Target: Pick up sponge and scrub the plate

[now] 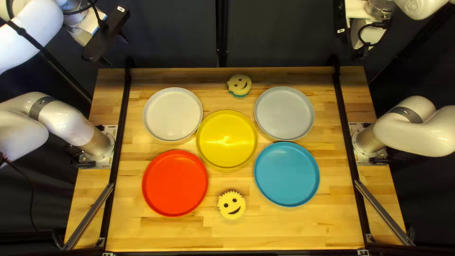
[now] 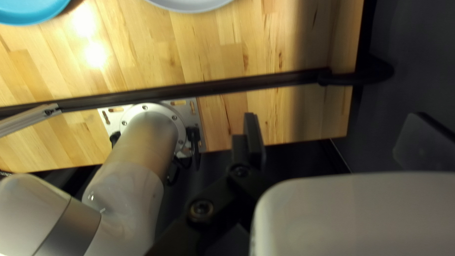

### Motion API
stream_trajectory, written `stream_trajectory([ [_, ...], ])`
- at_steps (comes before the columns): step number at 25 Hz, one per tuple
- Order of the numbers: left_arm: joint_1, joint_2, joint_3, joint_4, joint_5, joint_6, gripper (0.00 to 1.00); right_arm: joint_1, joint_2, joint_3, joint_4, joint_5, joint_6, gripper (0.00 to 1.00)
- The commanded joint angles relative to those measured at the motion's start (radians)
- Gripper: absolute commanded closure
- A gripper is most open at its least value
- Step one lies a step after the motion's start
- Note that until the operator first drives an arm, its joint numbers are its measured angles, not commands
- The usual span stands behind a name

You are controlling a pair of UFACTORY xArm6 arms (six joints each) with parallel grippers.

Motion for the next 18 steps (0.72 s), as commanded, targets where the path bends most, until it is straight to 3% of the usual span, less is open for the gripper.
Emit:
stream_trajectory([
  [1, 0.000, 0.000, 0.000, 0.000, 0.000, 0.000, 0.00, 0.034, 0.118, -0.014, 0.059, -0.107, 0.031, 0.00],
  [11, 0.000, 0.000, 0.000, 0.000, 0.000, 0.000, 0.00, 0.167, 0.450, -0.129, 0.131, -0.345, 0.106, 0.00],
  [18, 0.000, 0.000, 0.000, 0.000, 0.000, 0.000, 0.00, 0.198, 0.454, -0.141, 0.123, -0.340, 0.108, 0.00],
])
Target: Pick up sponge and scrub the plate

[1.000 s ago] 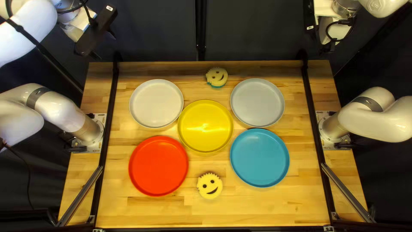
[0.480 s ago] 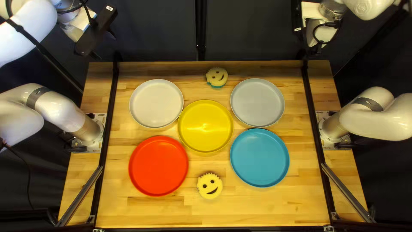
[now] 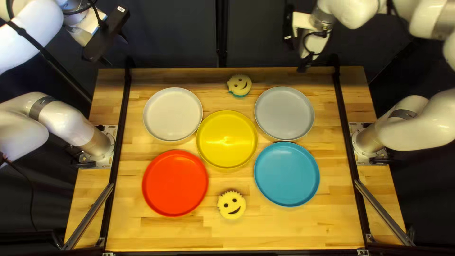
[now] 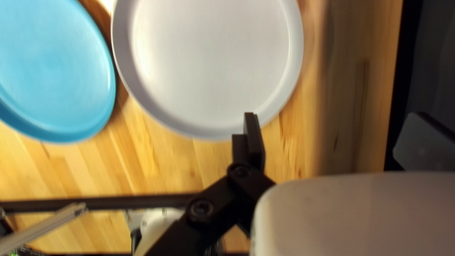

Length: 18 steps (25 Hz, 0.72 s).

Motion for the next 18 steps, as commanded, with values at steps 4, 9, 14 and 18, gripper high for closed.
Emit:
stream_trajectory([
  [4, 0.000, 0.000, 0.000, 0.000, 0.000, 0.000, 0.00, 0.000, -0.007, 0.006, -0.005, 0.000, -0.003, 0.00],
  [9, 0.000, 0.000, 0.000, 0.000, 0.000, 0.000, 0.00, -0.029, 0.032, 0.002, 0.003, -0.049, -0.001, 0.00],
  [14, 0.000, 0.000, 0.000, 0.000, 0.000, 0.000, 0.00, -0.007, 0.157, -0.088, 0.027, -0.097, -0.020, 0.00],
  [18, 0.000, 0.000, 0.000, 0.000, 0.000, 0.000, 0.00, 0.032, 0.272, -0.179, 0.036, -0.135, -0.036, 0.00],
])
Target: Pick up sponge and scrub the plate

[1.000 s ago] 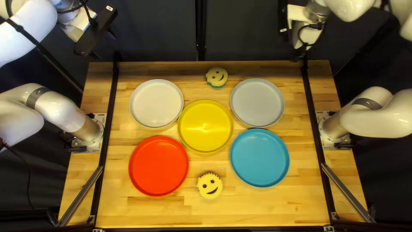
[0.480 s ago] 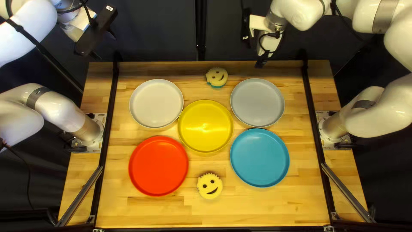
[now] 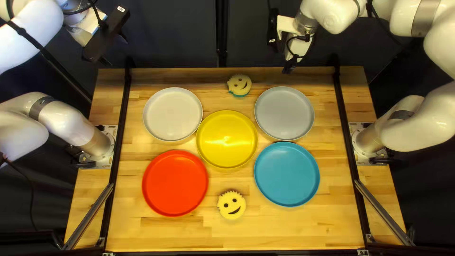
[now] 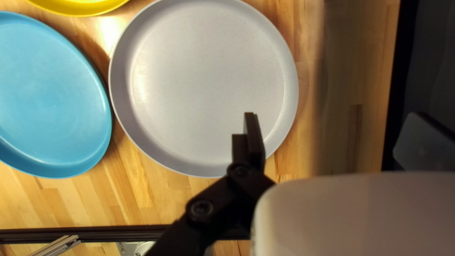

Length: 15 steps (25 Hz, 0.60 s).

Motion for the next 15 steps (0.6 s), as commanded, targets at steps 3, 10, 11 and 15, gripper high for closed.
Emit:
stream_trajectory([
  [3, 0.000, 0.000, 0.000, 0.000, 0.000, 0.000, 0.00, 0.058, 0.179, -0.145, 0.011, -0.064, -0.033, 0.00],
  [10, 0.000, 0.000, 0.000, 0.000, 0.000, 0.000, 0.00, 0.068, 0.346, -0.281, 0.023, -0.087, -0.110, 0.00],
  [11, 0.000, 0.000, 0.000, 0.000, 0.000, 0.000, 0.00, 0.068, 0.348, -0.285, 0.023, -0.084, -0.112, 0.00],
  [15, 0.000, 0.000, 0.000, 0.000, 0.000, 0.000, 0.00, 0.068, 0.348, -0.285, 0.023, -0.084, -0.112, 0.00],
])
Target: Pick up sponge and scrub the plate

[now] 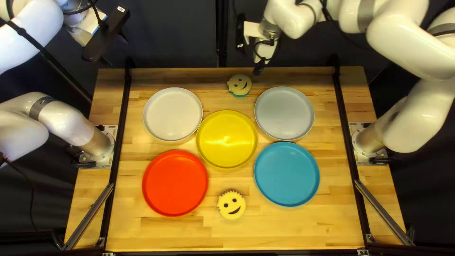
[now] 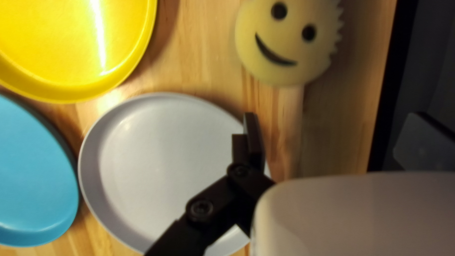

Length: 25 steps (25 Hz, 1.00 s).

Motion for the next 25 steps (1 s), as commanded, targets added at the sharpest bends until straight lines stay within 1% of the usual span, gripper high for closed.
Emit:
stream_trajectory([
  [1, 0.000, 0.000, 0.000, 0.000, 0.000, 0.000, 0.00, 0.000, 0.001, -0.001, 0.000, 0.001, -0.002, 0.00],
  [4, 0.000, 0.000, 0.000, 0.000, 0.000, 0.000, 0.00, -0.002, -0.007, 0.010, -0.001, -0.003, -0.005, 0.00],
  [7, 0.000, 0.000, 0.000, 0.000, 0.000, 0.000, 0.00, -0.009, 0.032, -0.023, -0.005, 0.000, -0.010, 0.00],
  [12, 0.000, 0.000, 0.000, 0.000, 0.000, 0.000, 0.00, -0.020, 0.165, -0.176, 0.000, 0.073, -0.045, 0.00],
  [16, 0.000, 0.000, 0.000, 0.000, 0.000, 0.000, 0.00, -0.017, 0.236, -0.261, -0.004, 0.119, -0.058, 0.00],
  [20, 0.000, 0.000, 0.000, 0.000, 0.000, 0.000, 0.00, -0.014, 0.270, -0.299, -0.011, 0.141, -0.063, 0.00],
  [25, 0.000, 0.000, 0.000, 0.000, 0.000, 0.000, 0.00, -0.011, 0.299, -0.317, -0.024, 0.143, -0.066, 0.00],
])
